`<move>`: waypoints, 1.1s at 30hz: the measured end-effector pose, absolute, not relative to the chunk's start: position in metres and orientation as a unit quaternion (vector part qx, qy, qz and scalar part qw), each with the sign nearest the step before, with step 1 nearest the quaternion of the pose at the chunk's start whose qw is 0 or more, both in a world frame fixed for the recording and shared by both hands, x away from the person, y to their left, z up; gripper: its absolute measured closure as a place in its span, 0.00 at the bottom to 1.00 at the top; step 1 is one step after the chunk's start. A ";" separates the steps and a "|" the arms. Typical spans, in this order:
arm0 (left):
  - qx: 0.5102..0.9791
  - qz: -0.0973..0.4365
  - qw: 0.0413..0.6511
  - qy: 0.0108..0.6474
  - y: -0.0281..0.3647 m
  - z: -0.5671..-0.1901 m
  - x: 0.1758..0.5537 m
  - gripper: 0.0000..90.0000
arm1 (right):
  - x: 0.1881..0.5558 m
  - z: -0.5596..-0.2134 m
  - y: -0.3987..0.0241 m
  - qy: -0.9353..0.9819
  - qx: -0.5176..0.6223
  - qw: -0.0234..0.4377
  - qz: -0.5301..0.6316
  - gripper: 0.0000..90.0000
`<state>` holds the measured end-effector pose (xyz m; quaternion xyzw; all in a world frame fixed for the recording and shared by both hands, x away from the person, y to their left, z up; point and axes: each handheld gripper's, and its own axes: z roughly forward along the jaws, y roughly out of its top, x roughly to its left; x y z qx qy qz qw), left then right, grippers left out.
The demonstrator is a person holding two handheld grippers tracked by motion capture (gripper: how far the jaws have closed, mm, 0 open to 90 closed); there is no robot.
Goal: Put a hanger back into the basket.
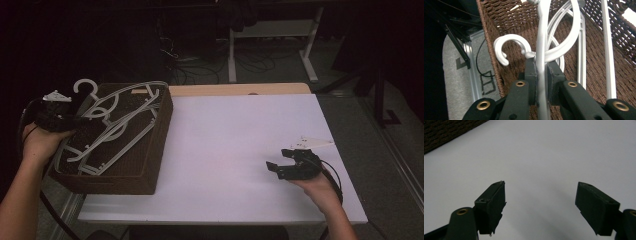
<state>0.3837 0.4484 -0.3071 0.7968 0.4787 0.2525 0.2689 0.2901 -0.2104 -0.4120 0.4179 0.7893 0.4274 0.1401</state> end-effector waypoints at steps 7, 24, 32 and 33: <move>0.806 0.250 0.251 0.474 0.448 -0.312 0.386 0.90 | 0.290 -0.412 -0.211 0.790 0.417 0.141 0.426 0.26; 0.805 0.183 0.336 0.454 0.423 -0.329 0.382 0.37 | 0.290 -0.408 -0.208 0.791 0.412 0.144 0.429 0.26; 0.800 0.135 0.430 0.396 0.380 -0.323 0.369 0.28 | 0.294 -0.395 -0.203 0.793 0.400 0.138 0.438 0.21; 0.800 0.135 0.430 0.396 0.380 -0.323 0.369 0.26 | 0.294 -0.395 -0.203 0.793 0.400 0.138 0.438 0.21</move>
